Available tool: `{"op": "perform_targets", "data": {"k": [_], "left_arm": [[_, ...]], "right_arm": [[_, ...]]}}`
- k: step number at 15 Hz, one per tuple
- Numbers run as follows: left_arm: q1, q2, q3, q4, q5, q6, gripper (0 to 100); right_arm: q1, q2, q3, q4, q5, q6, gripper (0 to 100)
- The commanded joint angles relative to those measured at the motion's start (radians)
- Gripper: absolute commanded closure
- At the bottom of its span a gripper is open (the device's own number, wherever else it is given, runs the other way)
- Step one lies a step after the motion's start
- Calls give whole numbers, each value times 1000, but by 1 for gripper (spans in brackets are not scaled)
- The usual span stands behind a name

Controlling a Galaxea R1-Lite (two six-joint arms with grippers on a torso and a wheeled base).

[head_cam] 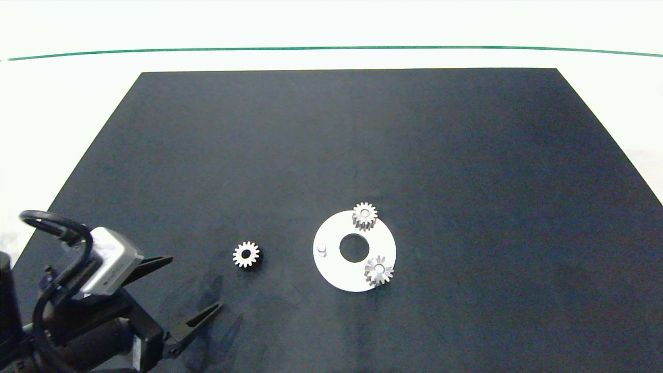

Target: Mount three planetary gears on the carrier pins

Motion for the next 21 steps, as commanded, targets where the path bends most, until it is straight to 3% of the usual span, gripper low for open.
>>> {"op": "perform_targets", "data": {"k": [1,12,21], "left_arm": [[-35,193,-50,-44,37,20,0],[-30,337,-201,-48,34,25,1],[-22,347,-199,-49,35,20,19]], "right_arm": [[0,-17,-1,9,0,-8,0],[17,-33,-1,12,9,-8,0],[17,-44,-2,14,7,-8,0]]}}
